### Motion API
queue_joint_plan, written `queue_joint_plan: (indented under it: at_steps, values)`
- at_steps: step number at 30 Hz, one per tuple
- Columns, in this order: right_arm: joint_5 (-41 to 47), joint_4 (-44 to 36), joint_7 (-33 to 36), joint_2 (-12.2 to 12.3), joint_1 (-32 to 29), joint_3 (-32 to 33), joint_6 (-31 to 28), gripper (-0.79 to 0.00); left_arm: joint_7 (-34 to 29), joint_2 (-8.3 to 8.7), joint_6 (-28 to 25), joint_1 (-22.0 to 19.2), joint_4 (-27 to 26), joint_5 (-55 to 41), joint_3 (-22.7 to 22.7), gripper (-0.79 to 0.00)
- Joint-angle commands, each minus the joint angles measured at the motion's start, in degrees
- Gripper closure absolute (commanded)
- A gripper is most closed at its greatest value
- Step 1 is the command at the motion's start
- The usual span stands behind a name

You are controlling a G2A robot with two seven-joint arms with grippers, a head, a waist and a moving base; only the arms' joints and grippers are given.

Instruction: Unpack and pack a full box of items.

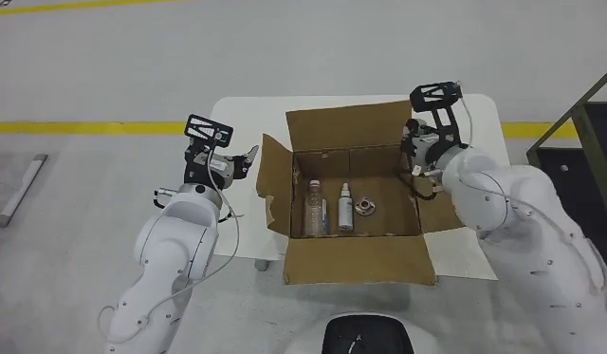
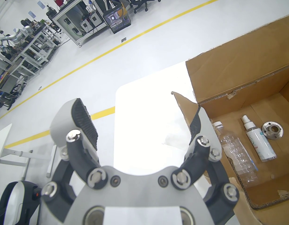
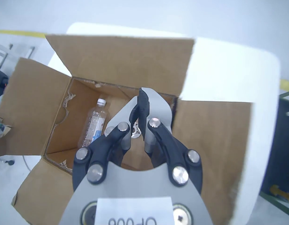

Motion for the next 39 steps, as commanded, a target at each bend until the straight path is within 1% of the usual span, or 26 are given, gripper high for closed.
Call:
queue_joint_plan:
  at_steps: [1, 4, 6, 16, 17, 19, 21, 24, 26, 29, 30, 32, 34, 37, 39]
  values:
    - [0.8, -4.2, -1.2, 0.6, -4.2, 6.1, -3.1, 0.000, 0.0, 0.00, 0.0, 0.0, 0.0, 0.0, 0.0, -0.785]
    - [5.2, -5.6, -2.6, 1.1, -8.6, 12.5, -7.4, 0.000, 0.0, 0.00, 0.0, 0.0, 0.0, 0.0, 0.0, -0.785]
    - [11.0, -4.4, -2.7, 1.2, -10.5, 15.4, -8.3, 0.000, 0.0, 0.00, 0.0, 0.0, 0.0, 0.0, 0.0, -0.785]
    - [11.0, -4.4, -2.7, 1.2, -10.5, 15.4, -8.3, 0.000, 0.0, 0.00, 0.0, 0.0, 0.0, 0.0, 0.0, -0.785]
    - [9.8, -4.2, -3.9, 1.2, -11.2, 15.3, -8.8, 0.000, 0.0, 0.00, 0.0, 0.0, 0.0, 0.0, 0.0, -0.785]
    - [10.4, -4.0, -7.3, 1.1, -12.7, 15.3, -8.6, 0.000, 0.0, 0.00, 0.0, 0.0, 0.0, 0.0, 0.0, -0.785]
    - [11.1, -3.8, -13.2, 1.0, -13.8, 17.0, -8.2, 0.000, 0.0, 0.00, 0.0, 0.0, 0.0, 0.0, 0.0, -0.785]
    - [12.7, -2.0, -21.0, 1.0, -15.8, 20.7, -9.2, 0.000, 0.0, 0.00, 0.0, 0.0, 0.0, 0.0, 0.0, -0.785]
    - [12.3, 0.1, -25.7, 1.1, -17.4, 23.6, -10.5, 0.000, 0.0, 0.00, 0.0, 0.0, 0.0, 0.0, 0.0, -0.785]
    - [12.5, 5.4, -31.4, 1.2, -19.5, 27.1, -11.7, 0.000, 0.0, 0.00, 0.0, 0.0, 0.0, 0.0, 0.0, -0.785]
    - [10.7, 7.7, -33.1, 1.3, -20.2, 27.7, -11.6, 0.000, 0.0, 0.00, 0.0, 0.0, 0.0, 0.0, 0.0, -0.785]
    - [9.7, 11.4, -36.3, 1.3, -21.2, 27.2, -13.8, 0.000, 0.0, 0.00, 0.0, 0.0, 0.0, 0.0, 0.0, -0.785]
    - [5.6, 15.5, -38.4, 1.3, -21.9, 25.6, -14.5, 0.000, 0.0, 0.00, 0.0, 0.0, 0.0, 0.0, 0.0, -0.785]
    - [7.5, 19.2, -39.8, 0.9, -21.4, 21.7, -15.7, 0.000, 0.0, 0.00, 0.0, 0.0, 0.0, 0.0, 0.0, -0.785]
    - [9.9, 20.4, -39.9, 0.6, -20.7, 18.9, -17.5, 0.000, 0.0, 0.00, 0.0, 0.0, 0.0, 0.0, 0.0, -0.785]
